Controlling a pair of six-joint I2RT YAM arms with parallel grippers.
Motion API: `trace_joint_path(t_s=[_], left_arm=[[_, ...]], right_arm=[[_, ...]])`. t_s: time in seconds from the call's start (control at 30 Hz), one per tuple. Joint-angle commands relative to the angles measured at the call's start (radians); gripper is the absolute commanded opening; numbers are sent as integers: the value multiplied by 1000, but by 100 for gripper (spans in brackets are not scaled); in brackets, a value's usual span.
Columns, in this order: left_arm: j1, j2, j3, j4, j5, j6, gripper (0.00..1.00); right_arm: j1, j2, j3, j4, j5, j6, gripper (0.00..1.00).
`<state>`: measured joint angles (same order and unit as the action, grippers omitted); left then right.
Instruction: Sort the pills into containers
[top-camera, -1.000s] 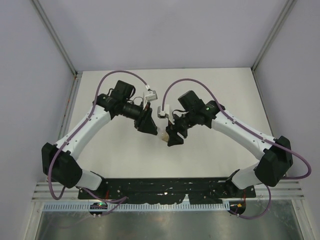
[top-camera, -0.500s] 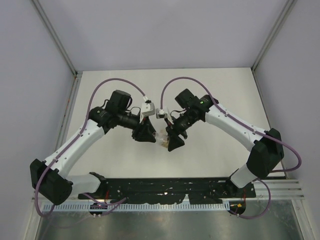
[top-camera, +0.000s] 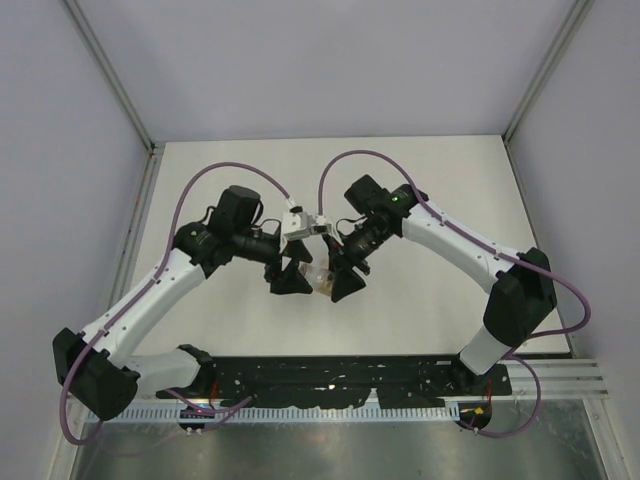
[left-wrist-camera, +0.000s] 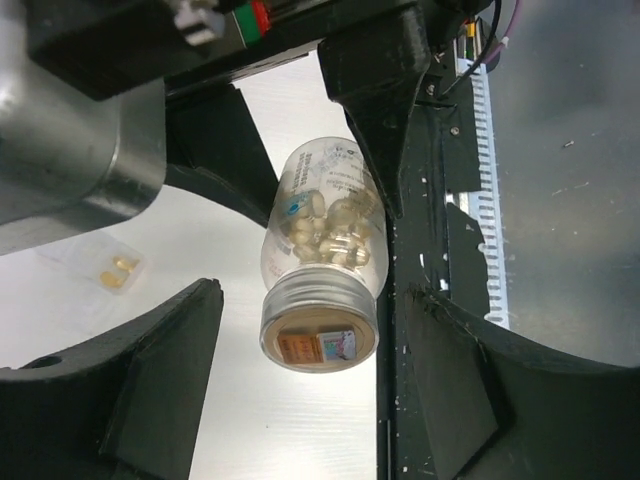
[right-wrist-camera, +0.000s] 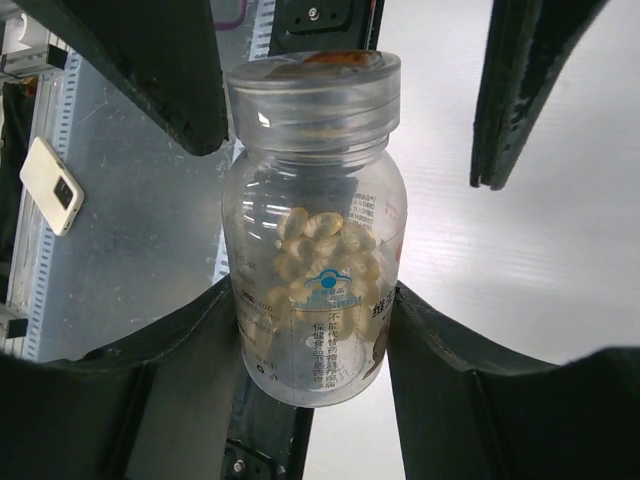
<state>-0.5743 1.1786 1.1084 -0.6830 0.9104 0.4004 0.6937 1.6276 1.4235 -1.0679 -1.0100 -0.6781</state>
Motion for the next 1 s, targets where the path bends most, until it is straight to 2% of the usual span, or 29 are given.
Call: trace_joint_path(t_s=[0.0,0.17,0.4,0.63,0.77,0.87,0.97], left_arm=[[-4,19,37,43,2,-57,82],[22,32,76,25,24,-107,100],[112,26,102,28,18,-256,100],[218,102,191,-18,30,-474,100],[248,170,251,-79,12,-544,99],[248,219,283,-107,1,-587,96],[248,260,298,-105,21,-623,88]], right_arm=[[3,-63,5,85,-12,29,5],[3,-98,-35,144,54,67,6],[7,-172,-95,287,186,159,6],[50,-264,-155,451,428,250,6],[84,-288,-155,509,599,291,6],[98,-279,-140,528,697,304,6],[110,-279,-140,546,755,314,5]])
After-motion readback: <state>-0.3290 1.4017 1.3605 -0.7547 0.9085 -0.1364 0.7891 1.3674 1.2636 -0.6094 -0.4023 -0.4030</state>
